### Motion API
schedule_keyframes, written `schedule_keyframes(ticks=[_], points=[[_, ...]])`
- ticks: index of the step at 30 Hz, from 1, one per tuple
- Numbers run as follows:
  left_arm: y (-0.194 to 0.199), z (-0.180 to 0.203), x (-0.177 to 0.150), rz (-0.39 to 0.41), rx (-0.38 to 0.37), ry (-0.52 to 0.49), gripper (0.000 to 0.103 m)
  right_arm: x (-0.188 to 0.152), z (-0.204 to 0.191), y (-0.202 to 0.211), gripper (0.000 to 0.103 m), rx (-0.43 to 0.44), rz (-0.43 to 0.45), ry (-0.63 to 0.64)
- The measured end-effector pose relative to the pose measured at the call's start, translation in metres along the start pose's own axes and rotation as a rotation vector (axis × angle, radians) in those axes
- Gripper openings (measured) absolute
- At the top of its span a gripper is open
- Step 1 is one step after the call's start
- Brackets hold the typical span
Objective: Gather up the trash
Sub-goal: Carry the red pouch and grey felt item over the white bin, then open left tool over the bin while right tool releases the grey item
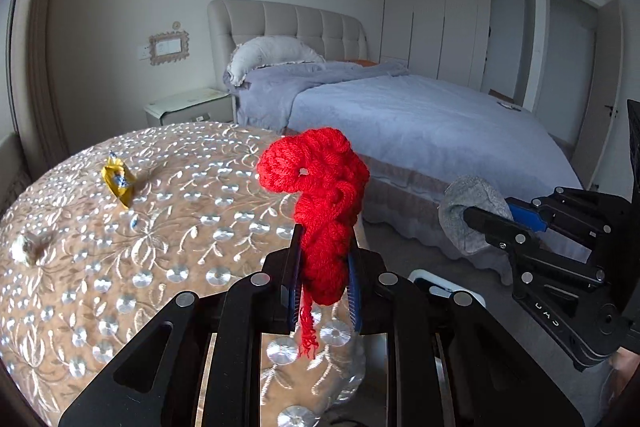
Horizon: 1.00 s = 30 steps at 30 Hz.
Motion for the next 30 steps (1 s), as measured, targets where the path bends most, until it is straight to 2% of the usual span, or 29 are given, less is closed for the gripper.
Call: schedule_keyframes(ticks=[9,15,25,30], points=[[-0.045,0.065,-0.019,-0.083,-0.12,-0.064,0.018,-0.047,0.048,0.002,0.013,-0.093,-0.033,-0.101],[-0.072,0.102,-0.028,-0.096,-0.177,-0.091,0.018,-0.071,0.072,-0.001,0.013,-0.13,-0.033,-0.161],[-0.123,0.156,-0.041,-0.145,-0.228,-0.155,0.018,-0.098,0.109,-0.016,0.013,-0.151,-0.04,-0.216],[-0.157,0.17,-0.051,-0.203,-0.251,-0.173,0.018,-0.115,0.123,-0.026,0.014,-0.154,-0.064,-0.242]])
Point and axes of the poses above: each gripper's, at about its wrist camera, not at the fingertips, and y roughly against the way its jaws point, z to its right, x to its top, the point moved 4 cm from there along -y, roughly the way its jaws point, and after that the axes turned 6 degrees about -x, right-handed, at the moved point
